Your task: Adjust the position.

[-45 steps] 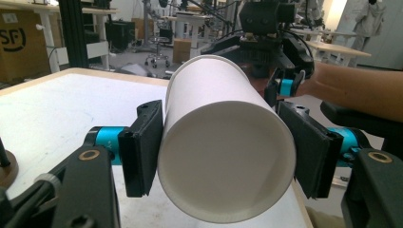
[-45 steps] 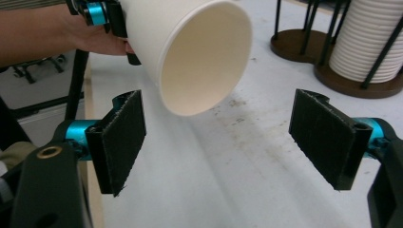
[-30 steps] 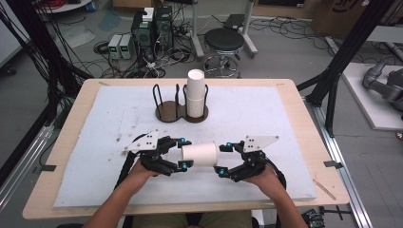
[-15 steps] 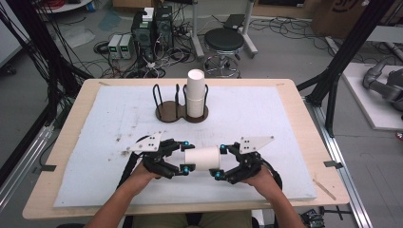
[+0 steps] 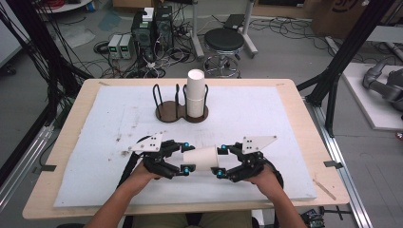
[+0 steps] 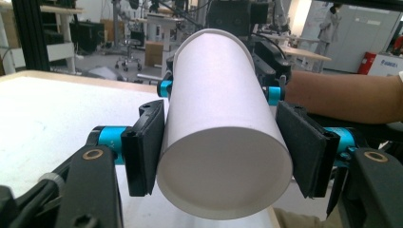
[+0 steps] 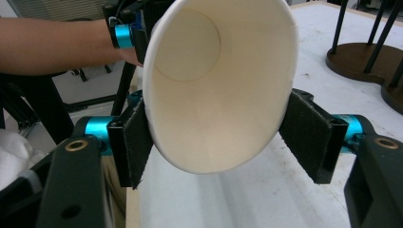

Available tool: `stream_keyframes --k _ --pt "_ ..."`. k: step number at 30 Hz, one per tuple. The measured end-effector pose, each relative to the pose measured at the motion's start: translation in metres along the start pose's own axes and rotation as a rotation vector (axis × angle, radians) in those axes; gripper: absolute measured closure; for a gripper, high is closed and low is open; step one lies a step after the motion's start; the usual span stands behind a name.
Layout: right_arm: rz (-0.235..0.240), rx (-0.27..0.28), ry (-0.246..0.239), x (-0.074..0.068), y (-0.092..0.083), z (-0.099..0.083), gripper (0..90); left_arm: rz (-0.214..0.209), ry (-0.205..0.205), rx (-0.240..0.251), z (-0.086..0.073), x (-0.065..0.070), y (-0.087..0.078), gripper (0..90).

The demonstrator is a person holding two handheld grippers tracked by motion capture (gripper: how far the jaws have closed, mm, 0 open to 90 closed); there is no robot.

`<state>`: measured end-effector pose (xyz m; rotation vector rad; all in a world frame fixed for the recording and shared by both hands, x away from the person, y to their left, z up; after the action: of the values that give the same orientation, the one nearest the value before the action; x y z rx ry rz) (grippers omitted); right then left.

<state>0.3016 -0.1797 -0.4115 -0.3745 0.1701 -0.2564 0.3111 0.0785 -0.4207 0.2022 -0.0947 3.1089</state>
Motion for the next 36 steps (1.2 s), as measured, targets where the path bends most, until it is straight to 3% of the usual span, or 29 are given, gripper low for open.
stream_keyframes --k 5,7,10,12,19,24,29,32,36 --pt "0.000 -0.008 -0.013 0.000 0.000 0.000 31.7 0.027 -0.020 -0.027 0.001 0.002 0.001 33.8" --pt "0.001 -0.007 -0.018 -0.001 -0.001 0.001 31.7 0.044 -0.048 -0.047 0.001 0.001 0.002 26.6" --pt "-0.002 -0.009 -0.016 -0.001 -0.003 0.001 31.7 0.050 -0.039 -0.071 0.002 0.002 0.002 24.9" --pt "-0.011 -0.008 -0.016 0.000 -0.004 0.001 31.7 0.077 -0.046 -0.100 0.003 0.002 0.002 19.9" --pt "-0.057 -0.034 -0.040 0.004 -0.011 0.005 31.6 0.137 0.003 -0.189 0.012 0.002 -0.003 17.1" --pt "-0.059 -0.067 -0.049 0.007 -0.011 0.009 31.7 0.150 0.037 -0.227 0.017 0.002 -0.005 17.1" --pt "-0.059 -0.094 -0.091 0.006 -0.010 0.022 31.7 0.163 0.055 -0.272 0.022 -0.001 -0.010 17.1" --pt "-0.073 -0.134 -0.122 0.005 -0.010 0.030 31.6 0.158 0.061 -0.286 0.028 -0.001 -0.012 17.1" --pt "-0.082 -0.188 -0.160 0.006 -0.009 0.038 31.6 0.161 0.092 -0.339 0.034 -0.001 -0.013 17.1"
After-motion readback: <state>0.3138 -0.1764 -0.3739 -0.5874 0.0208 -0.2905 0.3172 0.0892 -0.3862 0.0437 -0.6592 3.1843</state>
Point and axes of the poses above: each handheld gripper's, and its own axes: y roughly forward along the jaws, z roughly out of its top, x roughly to its right, the point moved 3 cm from there along y, roughly forward along the jaws, and after that the axes turned 4 degrees about -z, right-handed, at the moved point
